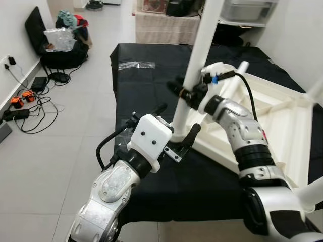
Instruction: Building children table
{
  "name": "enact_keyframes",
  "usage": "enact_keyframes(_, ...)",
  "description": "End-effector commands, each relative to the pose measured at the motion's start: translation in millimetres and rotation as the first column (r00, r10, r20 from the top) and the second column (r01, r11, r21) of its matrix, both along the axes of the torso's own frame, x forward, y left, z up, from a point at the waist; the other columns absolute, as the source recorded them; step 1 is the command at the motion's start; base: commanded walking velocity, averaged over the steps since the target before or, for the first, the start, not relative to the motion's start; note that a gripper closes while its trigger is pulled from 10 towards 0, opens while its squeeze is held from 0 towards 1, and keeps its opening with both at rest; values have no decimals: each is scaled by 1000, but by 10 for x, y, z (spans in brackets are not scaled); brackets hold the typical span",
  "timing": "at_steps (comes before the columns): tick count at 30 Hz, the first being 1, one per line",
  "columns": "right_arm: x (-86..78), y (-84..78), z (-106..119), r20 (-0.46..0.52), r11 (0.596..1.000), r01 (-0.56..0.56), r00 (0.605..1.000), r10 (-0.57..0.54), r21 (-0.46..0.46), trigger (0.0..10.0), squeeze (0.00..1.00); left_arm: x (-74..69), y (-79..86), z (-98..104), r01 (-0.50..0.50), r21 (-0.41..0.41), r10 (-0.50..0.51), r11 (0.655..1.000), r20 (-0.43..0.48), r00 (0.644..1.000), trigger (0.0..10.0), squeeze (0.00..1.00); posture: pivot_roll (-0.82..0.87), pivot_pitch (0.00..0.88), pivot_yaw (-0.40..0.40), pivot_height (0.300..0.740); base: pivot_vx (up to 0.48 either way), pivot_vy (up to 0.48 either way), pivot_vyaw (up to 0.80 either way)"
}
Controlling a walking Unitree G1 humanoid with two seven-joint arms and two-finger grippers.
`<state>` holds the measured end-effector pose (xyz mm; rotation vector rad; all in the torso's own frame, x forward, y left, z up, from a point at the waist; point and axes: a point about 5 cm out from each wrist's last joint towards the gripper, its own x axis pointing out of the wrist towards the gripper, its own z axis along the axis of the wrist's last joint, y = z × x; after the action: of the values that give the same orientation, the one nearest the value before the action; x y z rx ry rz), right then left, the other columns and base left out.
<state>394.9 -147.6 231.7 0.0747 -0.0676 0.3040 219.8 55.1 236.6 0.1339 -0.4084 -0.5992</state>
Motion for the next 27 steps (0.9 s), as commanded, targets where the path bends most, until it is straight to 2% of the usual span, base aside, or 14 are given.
enact_keyframes(1,-43,-472,-244,-136,907,420,896,-422,-46,0,0,-8,-17,-4,11,-3,-11,1000,-2,1000,10000,0,77,78,-99,740,0,0,0)
enact_keyframes(2,-43,-472,-244,-136,907,420,896,-422,-46,0,0,-8,-17,-4,11,-3,-11,1000,-2,1000,10000,0,77,78,-99,740,0,0,0)
enact_keyframes(3,-175,-588,-308,-146,779,623,766,-626,-73,0,0,-6,-23,-4,12,-4,-12,1000,-2,1000,10000,0,77,78,-99,740,0,0,0)
enact_keyframes(4,-232,-590,-311,-143,740,669,727,-672,-73,0,0,-8,-24,-3,12,-4,-12,1000,-1,1000,10000,0,81,73,-100,740,0,0,0)
enact_keyframes(8,-308,-535,-305,-142,687,722,674,-725,-77,0,0,-11,-26,-4,13,-3,-13,1000,-1,1000,10000,0,81,73,-100,740,0,0,0)
enact_keyframes(12,-319,-451,-296,-149,681,728,667,-730,-75,0,0,-14,-26,-7,14,-2,-14,1000,-1,1000,10000,0,80,70,-99,740,0,0,0)
enact_keyframes(16,-360,-326,-250,-162,636,767,619,-768,-84,0,0,-19,-28,-11,14,-2,-14,1000,-1,1000,10000,0,80,66,-101,740,0,0,0)
enact_keyframes(17,-330,-209,-207,-179,719,695,705,-687,-21,10000,0,-20,-30,-14,15,-3,-15,1000,-2,1000,10000,0,76,65,-101,740,0,0,0)
enact_keyframes(18,-330,-209,-207,-179,719,695,705,-687,-21,10000,0,-20,-30,-14,15,-3,-15,1000,-2,1000,10000,0,76,65,-101,740,0,0,0)
enact_keyframes(19,-315,-131,-156,-165,770,638,760,-629,6,10000,0,-20,-31,-17,16,-3,-16,1000,-3,1000,10000,0,76,65,-101,740,0,0,0)
enact_keyframes(20,-275,2,-62,-132,863,498,865,-485,90,10000,39,-19,-34,-24,18,-4,-18,1000,-4,1000,10000,0,70,62,-98,740,0,0,0)
enact_keyframes(24,-264,39,-20,-107,891,438,898,-427,122,10000,39,-19,-35,-25,19,-4,-19,1000,-4,1000,10000,0,70,62,-98,740,0,0,0)
enact_keyframes(25,-258,-11,-19,-97,887,447,894,-438,112,10000,1000,-16,-37,-27,20,-4,-20,1000,-4,1000,10000,0,69,58,-99,740,0,0,0)
enact_keyframes(27,-252,-138,-13,-76,862,499,866,-494,87,10000,1000,-12,-40,-28,21,-4,-21,1000,-3,1000,10000,0,69,58,-99,740,0,0,0)
